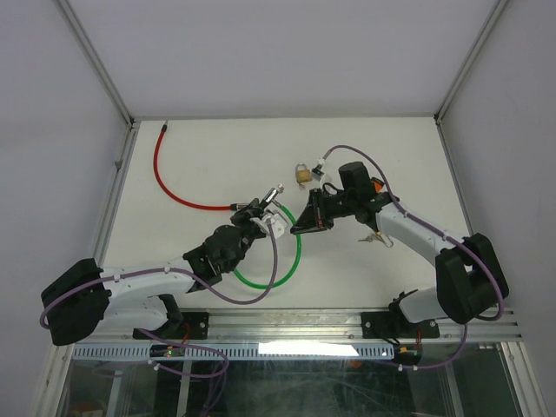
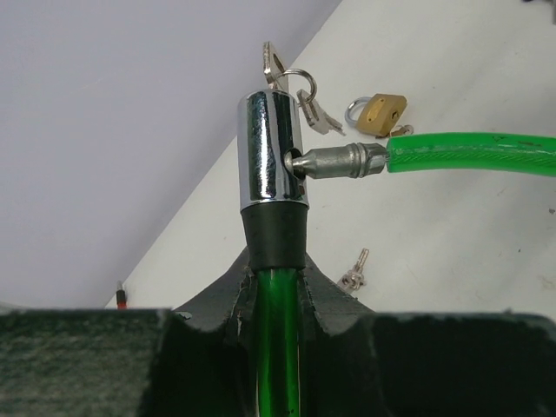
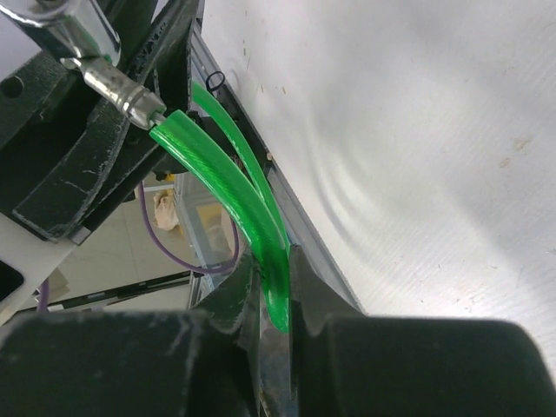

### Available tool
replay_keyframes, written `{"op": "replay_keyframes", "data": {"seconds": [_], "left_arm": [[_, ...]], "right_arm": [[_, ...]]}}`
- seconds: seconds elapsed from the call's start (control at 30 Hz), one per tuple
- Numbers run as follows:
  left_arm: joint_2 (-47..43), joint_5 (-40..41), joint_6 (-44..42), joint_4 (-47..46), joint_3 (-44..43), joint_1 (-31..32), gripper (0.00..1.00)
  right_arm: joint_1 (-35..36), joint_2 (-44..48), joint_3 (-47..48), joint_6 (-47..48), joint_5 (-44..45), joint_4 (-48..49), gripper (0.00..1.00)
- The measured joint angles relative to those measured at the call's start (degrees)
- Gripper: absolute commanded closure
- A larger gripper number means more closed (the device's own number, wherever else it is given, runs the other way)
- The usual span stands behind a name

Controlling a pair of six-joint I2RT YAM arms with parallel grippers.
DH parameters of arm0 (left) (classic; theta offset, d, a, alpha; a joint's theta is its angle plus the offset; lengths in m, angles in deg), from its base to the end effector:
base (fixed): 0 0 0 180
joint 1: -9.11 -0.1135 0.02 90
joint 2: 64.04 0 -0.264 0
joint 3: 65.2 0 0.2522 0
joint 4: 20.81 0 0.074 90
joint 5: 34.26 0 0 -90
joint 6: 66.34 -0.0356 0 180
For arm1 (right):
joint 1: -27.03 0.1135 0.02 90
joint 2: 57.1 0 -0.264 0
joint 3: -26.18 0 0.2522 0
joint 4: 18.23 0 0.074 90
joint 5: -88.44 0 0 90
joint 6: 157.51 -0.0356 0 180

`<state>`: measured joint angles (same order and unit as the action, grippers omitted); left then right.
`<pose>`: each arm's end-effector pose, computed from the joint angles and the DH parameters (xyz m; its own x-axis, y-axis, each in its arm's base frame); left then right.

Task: Lock with the key
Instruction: Lock the lock.

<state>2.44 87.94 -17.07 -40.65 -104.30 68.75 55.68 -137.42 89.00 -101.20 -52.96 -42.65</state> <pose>0.1386 -0.1991 0.2259 0.2519 0.6623 -0.7056 0.3942 0.5956 0.6998 0.2392 0.1624 0.2336 -0.9368 -0.1175 -0.3295 -0.3483 0.4012 0.8472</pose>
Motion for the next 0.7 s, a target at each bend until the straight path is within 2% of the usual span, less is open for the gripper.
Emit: {"op": "replay_keyframes", "data": {"seconds": [0.33,0.57,0.7], "left_arm": [[-0.9,-2.5,1.9,0.4,-0.1,-0.9,1.0],[2.9,-0.8,0.8,0.7,-3.4,-0.8,1.0],[5.4,-0.3,0.1,1.3,-4.5,0.1,1.0]], "right_arm": [[0.3,1.7,0.3,2.3,0.2,-0.3,1.0],[3.5,10.7,1.7,3.7,3.4,-5.2,1.0],[4.5,12.2,5.6,4.4,6.8,-8.6,1.0]]}}
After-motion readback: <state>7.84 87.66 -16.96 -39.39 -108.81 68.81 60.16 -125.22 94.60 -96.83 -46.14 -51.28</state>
